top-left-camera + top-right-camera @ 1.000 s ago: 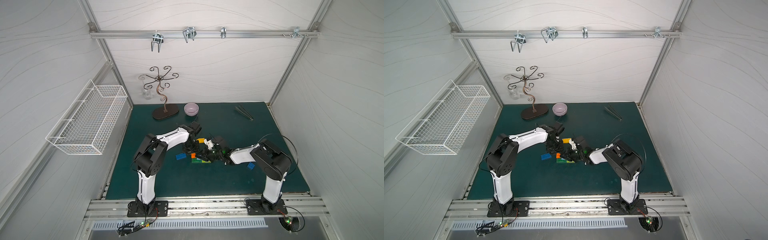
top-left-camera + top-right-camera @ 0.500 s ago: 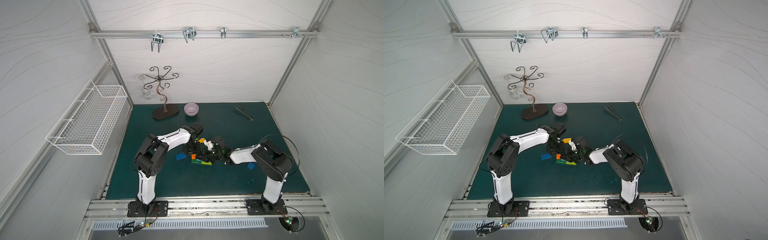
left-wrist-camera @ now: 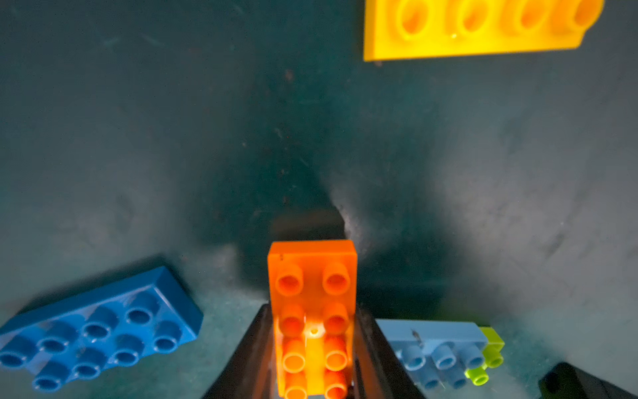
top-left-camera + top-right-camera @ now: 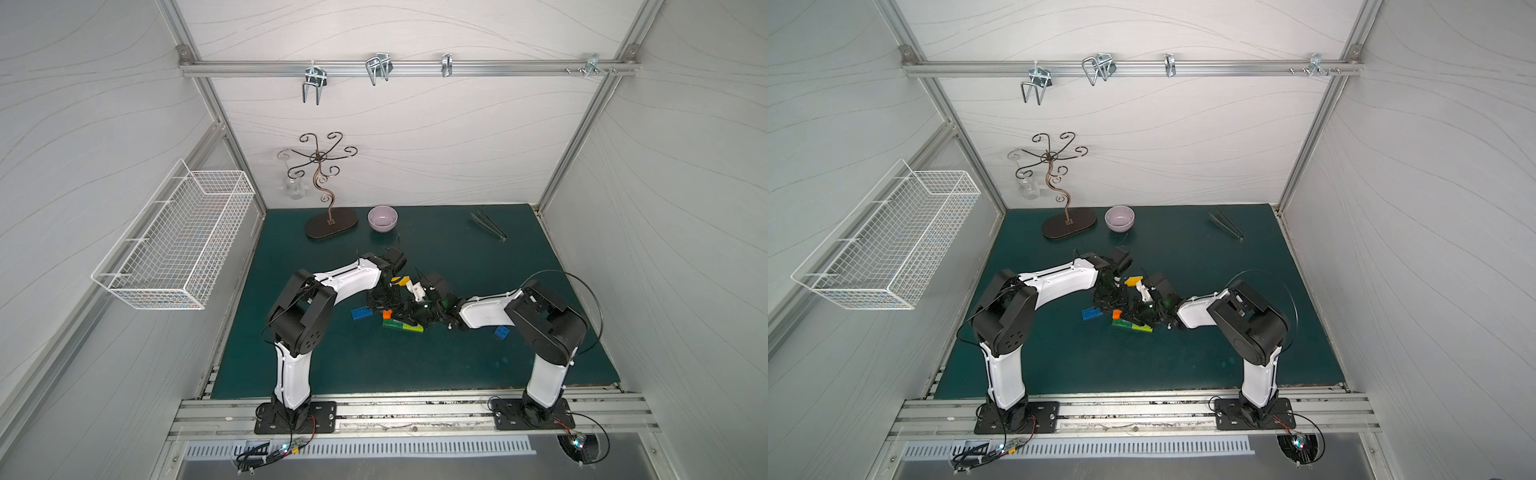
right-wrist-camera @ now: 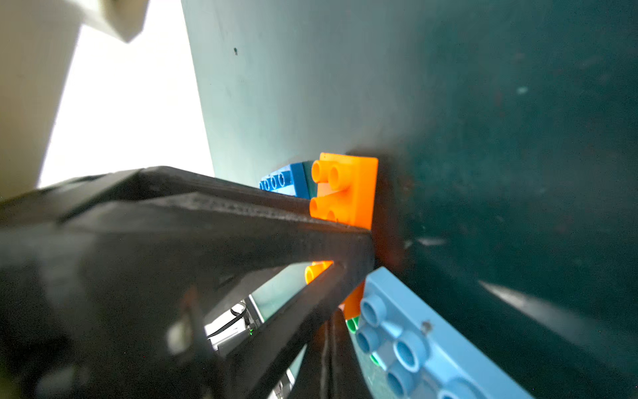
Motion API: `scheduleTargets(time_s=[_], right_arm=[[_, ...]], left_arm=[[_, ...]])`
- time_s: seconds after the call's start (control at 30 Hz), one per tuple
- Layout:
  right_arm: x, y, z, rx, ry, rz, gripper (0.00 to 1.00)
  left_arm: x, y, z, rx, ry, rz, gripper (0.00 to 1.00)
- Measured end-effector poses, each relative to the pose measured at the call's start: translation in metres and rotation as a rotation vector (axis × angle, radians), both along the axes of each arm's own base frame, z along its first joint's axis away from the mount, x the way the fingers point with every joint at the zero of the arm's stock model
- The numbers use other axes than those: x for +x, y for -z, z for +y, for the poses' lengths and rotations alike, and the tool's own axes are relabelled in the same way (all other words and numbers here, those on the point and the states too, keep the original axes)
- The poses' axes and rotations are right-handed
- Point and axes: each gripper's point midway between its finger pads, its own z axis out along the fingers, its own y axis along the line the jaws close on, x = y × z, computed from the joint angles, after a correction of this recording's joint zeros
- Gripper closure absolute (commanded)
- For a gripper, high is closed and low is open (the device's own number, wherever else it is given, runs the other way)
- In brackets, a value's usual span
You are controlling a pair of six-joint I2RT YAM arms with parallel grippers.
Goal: Assemble a small pinwheel with lego
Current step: Assemble the lego brick with the lego brick.
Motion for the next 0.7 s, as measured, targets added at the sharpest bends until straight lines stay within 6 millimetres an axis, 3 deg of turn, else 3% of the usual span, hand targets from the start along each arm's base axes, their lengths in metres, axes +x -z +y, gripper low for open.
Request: scheduleTargets(time_s=[0.37,0.7], right_arm=[[-0.002,0.006,-0.005,-0.036,0.002,0.002,1.00],[-0.004,0.006,-0.004,-0.041,-0.010,-0.009,1.00]], left_arm=[[-0.004,0.005,0.001,-0.005,0.013,-0.004,0.48],[-0.005,-0.007,-0.004,-0.043,0.031,-0.036,0.59]])
